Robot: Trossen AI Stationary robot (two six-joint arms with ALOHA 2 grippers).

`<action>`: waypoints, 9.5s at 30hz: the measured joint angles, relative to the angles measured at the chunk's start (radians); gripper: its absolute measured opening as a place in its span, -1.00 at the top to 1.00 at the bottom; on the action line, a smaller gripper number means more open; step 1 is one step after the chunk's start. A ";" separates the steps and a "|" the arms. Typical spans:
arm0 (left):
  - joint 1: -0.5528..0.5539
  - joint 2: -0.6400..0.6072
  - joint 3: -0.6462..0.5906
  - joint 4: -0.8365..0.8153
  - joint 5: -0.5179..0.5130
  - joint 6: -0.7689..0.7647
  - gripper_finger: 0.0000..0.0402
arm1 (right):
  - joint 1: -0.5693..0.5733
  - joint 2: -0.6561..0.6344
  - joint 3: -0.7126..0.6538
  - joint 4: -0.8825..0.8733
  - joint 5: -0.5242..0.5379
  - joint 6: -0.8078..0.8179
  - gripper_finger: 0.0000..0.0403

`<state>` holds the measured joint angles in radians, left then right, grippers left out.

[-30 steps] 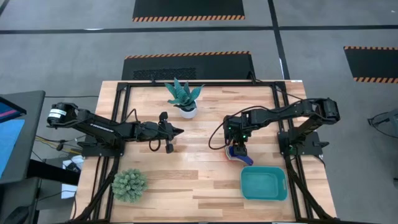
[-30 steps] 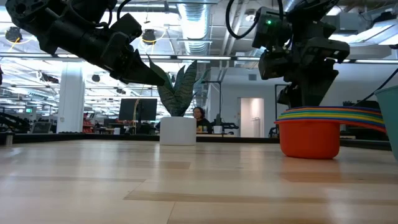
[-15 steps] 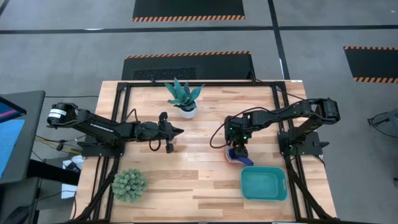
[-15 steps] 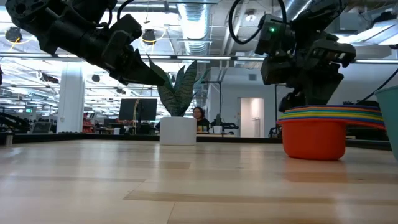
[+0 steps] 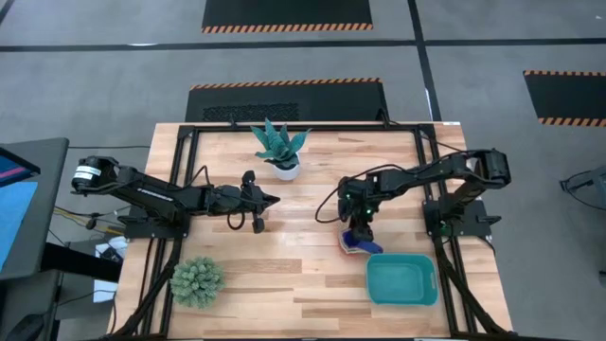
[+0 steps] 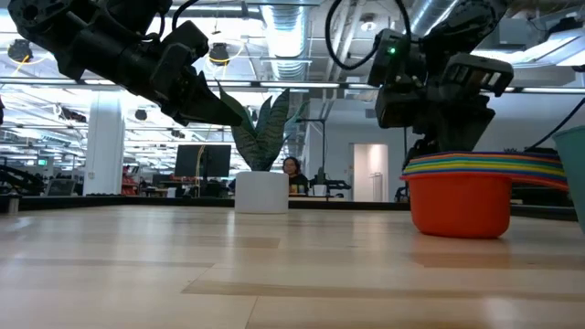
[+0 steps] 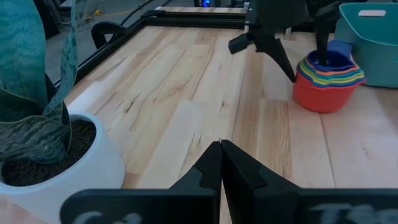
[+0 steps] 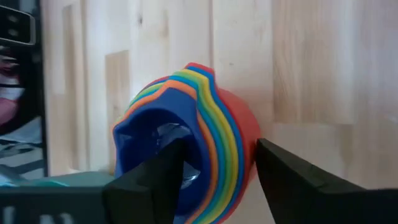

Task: Nest measuring cups in basket
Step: Put the stacked measuring cups into the green bin, then return To Home Position

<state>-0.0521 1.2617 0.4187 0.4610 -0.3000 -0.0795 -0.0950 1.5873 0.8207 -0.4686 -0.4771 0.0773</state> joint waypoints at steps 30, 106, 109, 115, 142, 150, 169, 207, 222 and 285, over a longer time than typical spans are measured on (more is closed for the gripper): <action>0.000 0.000 0.000 -0.002 -0.038 0.031 1.00 | 0.002 -0.071 -0.004 -0.012 0.111 -0.026 0.50; -0.004 0.000 0.000 0.008 -0.069 -0.007 1.00 | 0.773 -0.284 -0.001 -0.118 0.473 0.581 0.51; -0.007 -0.001 0.000 0.005 -0.061 -0.006 1.00 | 0.773 -0.268 -0.001 -0.109 0.465 0.598 0.51; -0.007 -0.001 0.000 0.009 -0.061 0.005 1.00 | 0.776 -0.270 -0.001 -0.125 0.449 0.630 0.45; -0.007 -0.001 0.000 0.029 -0.070 -0.007 1.00 | 0.738 -0.337 0.109 -0.365 0.388 0.579 0.00; -0.007 -0.017 0.000 0.027 -0.063 -0.082 1.00 | 0.753 -0.340 0.188 -0.450 0.370 0.725 0.08; -0.012 -0.527 0.002 -0.286 0.027 -0.050 1.00 | 0.646 -0.485 0.168 -0.126 0.399 0.163 0.09; 0.068 -0.917 -0.407 -0.095 -0.004 -0.094 1.00 | 0.281 -1.285 -0.675 0.571 0.149 0.026 0.08; 0.067 -1.172 -0.409 -0.319 -0.021 -0.101 1.00 | 0.145 -1.542 -0.726 0.405 0.171 0.028 0.08; 0.055 -1.199 -0.411 -0.383 -0.038 -0.100 1.00 | 0.136 -1.585 -0.816 0.531 0.270 0.028 0.10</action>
<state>0.0031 0.0631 0.0074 0.0776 -0.3385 -0.1795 0.0410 0.0025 0.0051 0.0628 -0.2070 0.1055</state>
